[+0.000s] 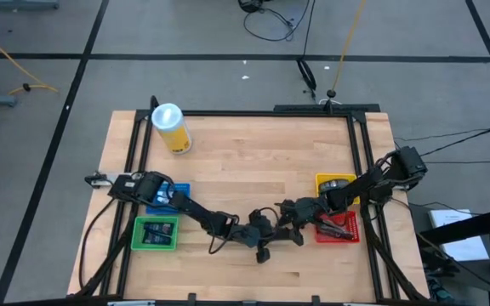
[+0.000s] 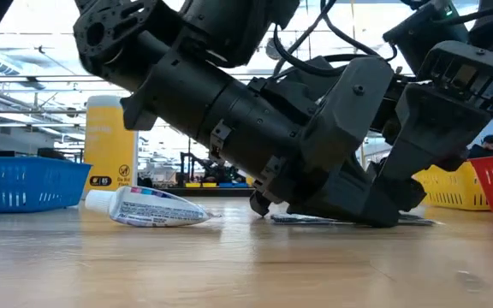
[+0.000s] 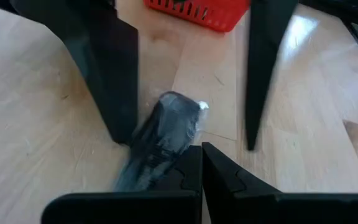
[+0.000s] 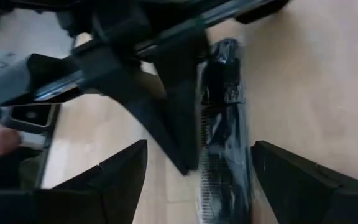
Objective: Pick & Place Travel size toiletries
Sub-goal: Put the black comb into the red basket
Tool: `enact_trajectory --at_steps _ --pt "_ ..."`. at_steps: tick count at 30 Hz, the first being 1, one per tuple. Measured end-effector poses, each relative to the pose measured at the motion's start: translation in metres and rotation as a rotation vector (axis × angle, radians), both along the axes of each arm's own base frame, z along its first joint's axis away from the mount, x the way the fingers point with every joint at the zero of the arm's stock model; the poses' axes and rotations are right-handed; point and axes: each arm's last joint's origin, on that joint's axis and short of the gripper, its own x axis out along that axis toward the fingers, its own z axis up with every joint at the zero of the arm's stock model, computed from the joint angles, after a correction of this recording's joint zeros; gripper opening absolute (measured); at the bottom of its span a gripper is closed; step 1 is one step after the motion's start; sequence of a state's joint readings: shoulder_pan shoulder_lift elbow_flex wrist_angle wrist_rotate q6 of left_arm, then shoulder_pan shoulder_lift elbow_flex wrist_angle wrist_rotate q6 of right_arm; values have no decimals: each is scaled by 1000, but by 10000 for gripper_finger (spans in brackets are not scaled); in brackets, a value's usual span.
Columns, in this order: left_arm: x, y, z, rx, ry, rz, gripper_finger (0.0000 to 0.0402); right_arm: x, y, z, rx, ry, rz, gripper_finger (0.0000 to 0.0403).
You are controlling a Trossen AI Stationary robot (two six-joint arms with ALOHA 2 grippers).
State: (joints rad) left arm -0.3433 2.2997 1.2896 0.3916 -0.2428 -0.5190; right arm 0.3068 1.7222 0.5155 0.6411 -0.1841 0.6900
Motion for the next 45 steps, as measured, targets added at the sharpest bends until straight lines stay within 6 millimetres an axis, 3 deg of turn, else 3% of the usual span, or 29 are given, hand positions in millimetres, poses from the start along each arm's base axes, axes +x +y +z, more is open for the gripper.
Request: enact_trajectory --at_steps 6,16,33,38,45 --pt "-1 1 -2 9 20 14 1 3 4 -9 34 -3 57 279" --pt "-2 -3 -2 41 -16 30 4 6 20 -4 -16 -81 189 279" --pt "-2 -6 -2 79 -30 30 3 2 20 -9 -42 -35 229 275" --pt "-3 -7 -2 85 -32 30 4 0 19 -12 -92 -8 229 233" --pt "-3 -8 -2 86 -33 31 6 -4 16 -17 -159 48 207 111"
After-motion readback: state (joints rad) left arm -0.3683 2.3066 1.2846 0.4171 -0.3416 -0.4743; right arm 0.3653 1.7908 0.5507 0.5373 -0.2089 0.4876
